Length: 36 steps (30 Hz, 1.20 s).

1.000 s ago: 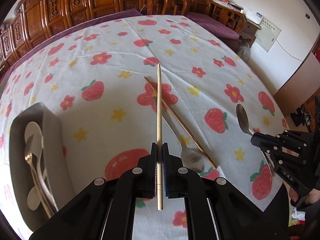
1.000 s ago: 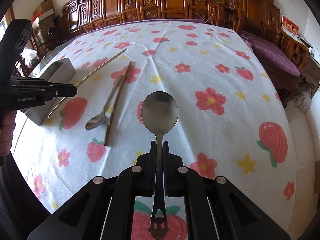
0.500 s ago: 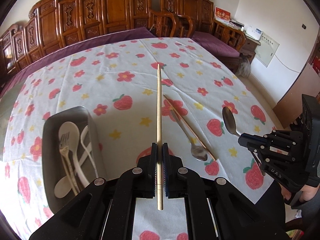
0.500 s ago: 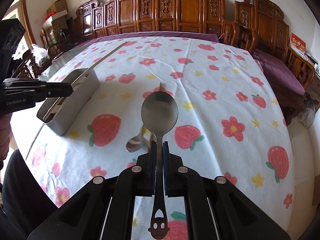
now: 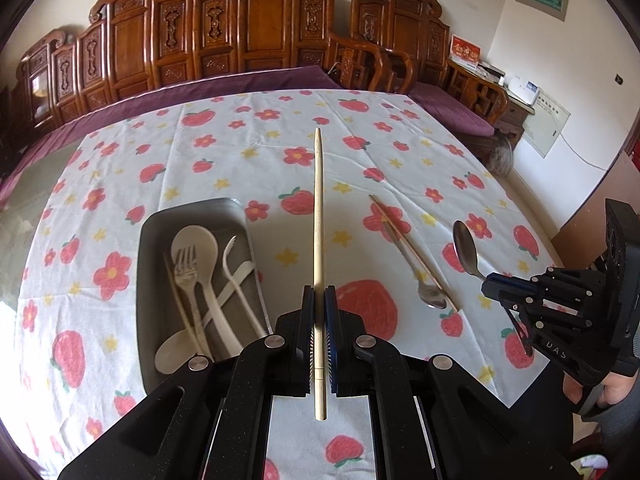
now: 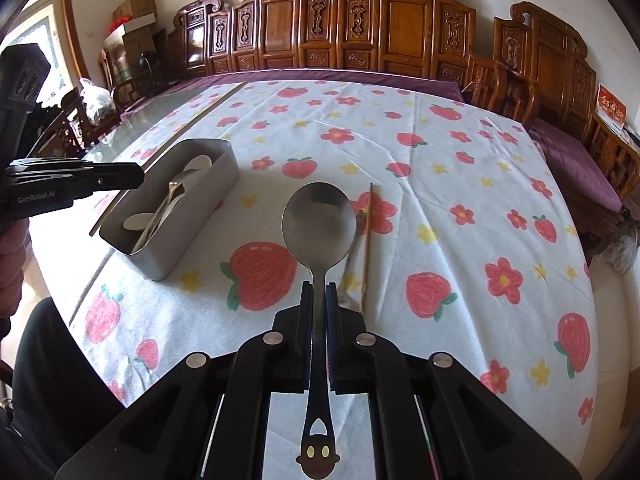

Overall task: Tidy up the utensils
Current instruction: 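Carry the chopstick into the tray and open the left tool while the right tool holds the spoon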

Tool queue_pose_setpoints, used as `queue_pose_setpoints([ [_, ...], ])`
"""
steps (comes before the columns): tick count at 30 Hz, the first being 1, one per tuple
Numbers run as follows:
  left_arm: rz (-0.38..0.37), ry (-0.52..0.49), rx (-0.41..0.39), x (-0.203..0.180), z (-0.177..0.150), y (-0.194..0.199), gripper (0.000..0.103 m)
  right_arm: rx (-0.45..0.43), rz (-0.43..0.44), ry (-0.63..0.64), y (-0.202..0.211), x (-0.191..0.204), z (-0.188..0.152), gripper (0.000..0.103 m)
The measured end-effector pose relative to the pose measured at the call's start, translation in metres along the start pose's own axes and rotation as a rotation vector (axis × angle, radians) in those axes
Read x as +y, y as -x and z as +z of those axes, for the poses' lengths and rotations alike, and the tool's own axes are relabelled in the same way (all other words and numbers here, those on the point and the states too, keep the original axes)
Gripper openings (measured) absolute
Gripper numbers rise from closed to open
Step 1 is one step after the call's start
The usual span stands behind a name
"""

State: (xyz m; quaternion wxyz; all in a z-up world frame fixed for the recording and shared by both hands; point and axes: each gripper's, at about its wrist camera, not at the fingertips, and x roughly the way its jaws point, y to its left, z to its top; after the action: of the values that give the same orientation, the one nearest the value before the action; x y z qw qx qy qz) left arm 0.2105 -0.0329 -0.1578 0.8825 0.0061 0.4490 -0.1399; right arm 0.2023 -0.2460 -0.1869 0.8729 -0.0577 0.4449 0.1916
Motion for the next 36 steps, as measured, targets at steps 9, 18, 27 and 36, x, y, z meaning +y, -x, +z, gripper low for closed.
queue_pose_setpoints([
  [9,0.034,0.046,0.02,0.036,-0.019,0.004,0.004,0.01,0.018,0.02,-0.01,0.025,0.002,0.007],
  [18,0.07,0.092,0.048,0.069,-0.032,-0.004,0.004,0.026,0.04,0.03,-0.019,0.042,0.002,0.007],
  [27,0.114,0.128,0.106,0.094,-0.037,-0.033,0.004,0.035,0.039,0.031,-0.021,0.043,0.003,0.007],
  [36,0.116,0.141,0.119,0.097,-0.033,-0.045,0.004,0.04,0.038,0.024,-0.022,0.039,0.003,0.007],
])
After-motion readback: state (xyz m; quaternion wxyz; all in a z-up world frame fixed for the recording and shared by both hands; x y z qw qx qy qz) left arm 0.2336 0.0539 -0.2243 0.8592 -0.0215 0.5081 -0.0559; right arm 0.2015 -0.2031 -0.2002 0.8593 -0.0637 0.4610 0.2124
